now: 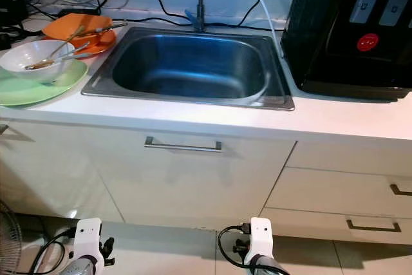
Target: Kitchen organization
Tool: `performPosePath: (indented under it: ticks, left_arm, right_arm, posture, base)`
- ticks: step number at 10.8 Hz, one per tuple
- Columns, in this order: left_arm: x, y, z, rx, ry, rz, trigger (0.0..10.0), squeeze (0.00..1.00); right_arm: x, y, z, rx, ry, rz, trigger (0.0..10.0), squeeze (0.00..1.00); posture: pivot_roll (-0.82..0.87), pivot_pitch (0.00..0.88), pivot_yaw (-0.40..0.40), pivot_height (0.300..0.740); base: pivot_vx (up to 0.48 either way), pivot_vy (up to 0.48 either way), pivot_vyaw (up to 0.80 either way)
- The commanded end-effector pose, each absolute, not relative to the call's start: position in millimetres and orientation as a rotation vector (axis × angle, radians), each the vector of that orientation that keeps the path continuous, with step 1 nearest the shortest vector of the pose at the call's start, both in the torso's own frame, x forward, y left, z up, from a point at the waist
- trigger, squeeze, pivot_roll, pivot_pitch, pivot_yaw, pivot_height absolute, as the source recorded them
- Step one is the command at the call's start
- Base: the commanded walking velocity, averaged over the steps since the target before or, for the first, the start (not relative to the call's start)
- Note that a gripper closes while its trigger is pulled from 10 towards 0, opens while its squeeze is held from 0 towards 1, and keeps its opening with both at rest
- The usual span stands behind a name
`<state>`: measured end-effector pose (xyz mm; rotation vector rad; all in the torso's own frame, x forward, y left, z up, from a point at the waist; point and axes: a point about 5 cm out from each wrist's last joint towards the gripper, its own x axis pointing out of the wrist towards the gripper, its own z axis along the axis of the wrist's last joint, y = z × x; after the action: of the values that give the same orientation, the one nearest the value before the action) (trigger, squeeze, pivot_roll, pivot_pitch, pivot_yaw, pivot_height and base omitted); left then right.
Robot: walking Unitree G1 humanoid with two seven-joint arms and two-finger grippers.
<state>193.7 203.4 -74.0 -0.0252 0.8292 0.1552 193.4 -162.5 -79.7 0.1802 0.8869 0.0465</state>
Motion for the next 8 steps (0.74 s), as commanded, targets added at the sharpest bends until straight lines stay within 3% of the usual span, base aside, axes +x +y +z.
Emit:
performPosePath:
  ticks: [1, 8]
  left_arm:
    - [190.3, 205.0, -75.8, -0.025, 0.846, 0.166, 10.0, 0.00]
    - [195.3, 204.2, -72.9, -0.015, 0.823, 0.157, 10.0, 0.00]
  right_arm:
    - [191.1, -162.5, -80.9, 0.188, 0.895, 0.045, 10.0, 0.00]
    - [190.0, -160.9, -81.5, 0.192, 0.896, 0.044, 10.0, 0.00]
  posture:
    - [0.18, 0.006, -0.002, 0.740]
    - [0.18, 0.006, 0.004, 0.740]
  base:
    - [0.000, 0.405, 0.00]
    - [0.000, 0.408, 0.00]
